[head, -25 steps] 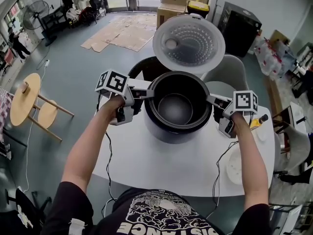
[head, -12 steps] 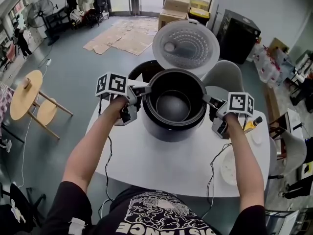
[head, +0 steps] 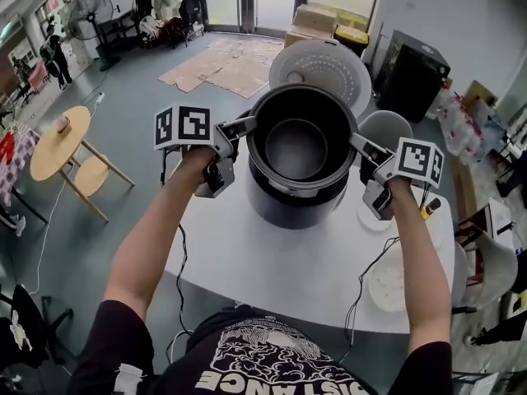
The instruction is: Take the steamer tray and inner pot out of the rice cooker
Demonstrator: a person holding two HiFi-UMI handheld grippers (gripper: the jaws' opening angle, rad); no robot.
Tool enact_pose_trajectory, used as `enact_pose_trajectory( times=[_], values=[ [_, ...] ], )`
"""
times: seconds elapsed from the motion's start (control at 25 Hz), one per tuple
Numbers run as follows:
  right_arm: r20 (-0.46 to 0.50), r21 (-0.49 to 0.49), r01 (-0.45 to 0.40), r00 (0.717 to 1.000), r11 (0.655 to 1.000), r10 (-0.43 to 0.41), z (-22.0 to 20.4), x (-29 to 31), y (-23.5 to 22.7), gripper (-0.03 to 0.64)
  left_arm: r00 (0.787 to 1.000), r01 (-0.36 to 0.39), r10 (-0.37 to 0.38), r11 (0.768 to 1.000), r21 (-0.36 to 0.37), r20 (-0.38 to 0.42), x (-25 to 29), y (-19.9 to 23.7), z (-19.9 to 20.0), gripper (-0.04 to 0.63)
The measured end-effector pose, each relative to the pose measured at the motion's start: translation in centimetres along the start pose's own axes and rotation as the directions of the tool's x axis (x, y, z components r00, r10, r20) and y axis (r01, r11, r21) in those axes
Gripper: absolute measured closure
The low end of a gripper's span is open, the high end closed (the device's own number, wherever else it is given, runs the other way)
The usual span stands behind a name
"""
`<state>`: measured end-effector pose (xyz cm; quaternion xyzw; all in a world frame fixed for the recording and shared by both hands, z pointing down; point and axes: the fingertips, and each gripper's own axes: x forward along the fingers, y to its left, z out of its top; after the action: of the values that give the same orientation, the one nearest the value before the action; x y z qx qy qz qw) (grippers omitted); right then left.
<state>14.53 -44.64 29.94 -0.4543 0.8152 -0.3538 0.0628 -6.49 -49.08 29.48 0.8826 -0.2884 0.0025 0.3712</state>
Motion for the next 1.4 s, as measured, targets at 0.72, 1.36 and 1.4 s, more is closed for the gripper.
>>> enact_pose_trajectory(
  times=[0.72, 1.36, 1.4],
  values=[
    [-0.123, -0.119, -0.285, 0.955, 0.951, 0.271, -5.1, -0.9, 13.9, 0.563, 0.931, -0.235, 0.226, 0.972, -0.004, 0.288, -18.8, -5.9, -3.0, 0.556],
    [-0.370, 0.042, -0.409, 0.841, 0.912, 0.395, -21.9, 5.7, 20.3, 0.563, 0.816, -0.447, 0.508, 0.857, -0.256, 0.275, -33.5, 2.3, -14.6, 0.552],
    [-0.377, 0.050, -0.402, 0.840, 0.914, 0.390, -22.1, 5.9, 20.0, 0.563, 0.817, -0.453, 0.515, 0.852, -0.264, 0.261, -33.4, 2.7, -14.8, 0.552]
  ],
)
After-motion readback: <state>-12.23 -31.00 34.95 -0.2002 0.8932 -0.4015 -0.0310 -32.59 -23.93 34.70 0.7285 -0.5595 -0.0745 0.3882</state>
